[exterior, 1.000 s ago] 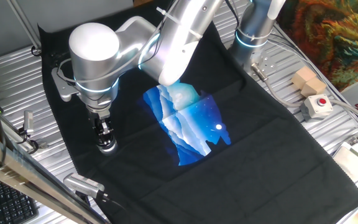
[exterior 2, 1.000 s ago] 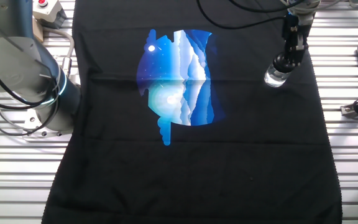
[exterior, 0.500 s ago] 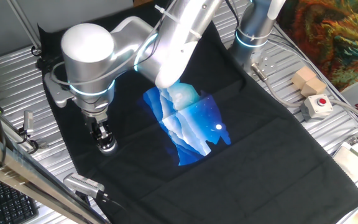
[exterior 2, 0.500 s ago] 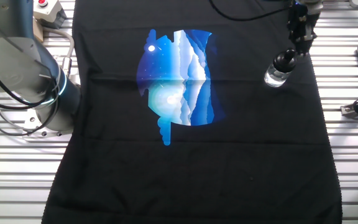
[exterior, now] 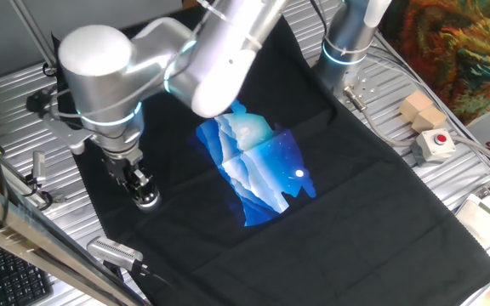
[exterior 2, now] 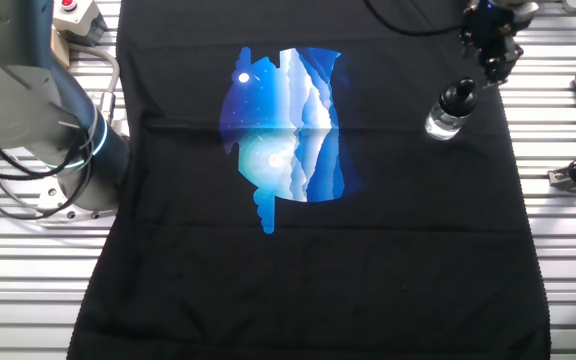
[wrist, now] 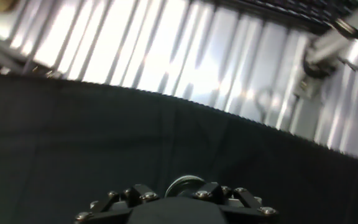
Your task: Screw the lid onto the jar
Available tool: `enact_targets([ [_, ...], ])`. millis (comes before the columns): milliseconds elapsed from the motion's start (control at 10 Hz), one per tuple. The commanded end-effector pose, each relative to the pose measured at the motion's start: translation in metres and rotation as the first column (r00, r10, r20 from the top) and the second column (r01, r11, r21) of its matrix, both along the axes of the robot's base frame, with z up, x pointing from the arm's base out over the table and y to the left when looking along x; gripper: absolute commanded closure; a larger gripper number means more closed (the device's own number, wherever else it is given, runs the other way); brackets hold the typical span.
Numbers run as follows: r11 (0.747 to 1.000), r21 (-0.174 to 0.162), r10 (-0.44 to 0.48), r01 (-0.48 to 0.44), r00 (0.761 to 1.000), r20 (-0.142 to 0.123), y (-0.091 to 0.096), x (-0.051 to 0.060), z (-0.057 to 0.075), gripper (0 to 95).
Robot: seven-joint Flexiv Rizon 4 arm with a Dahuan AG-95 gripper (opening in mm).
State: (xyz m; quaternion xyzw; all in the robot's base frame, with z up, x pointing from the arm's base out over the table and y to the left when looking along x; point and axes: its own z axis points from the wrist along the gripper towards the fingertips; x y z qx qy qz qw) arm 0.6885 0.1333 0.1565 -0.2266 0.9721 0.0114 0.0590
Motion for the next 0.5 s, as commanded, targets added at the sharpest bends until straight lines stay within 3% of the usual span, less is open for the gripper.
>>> enact_targets([
  [100, 0.998, -0.014, 0.060, -0.061, 0.998, -0.022, 0.0007, 0.0052, 0.0082, 38.0],
  [500, 0.995, -0.051, 0.087, -0.088, 0.996, -0.019, 0.0005, 0.0055, 0.0084, 38.0],
])
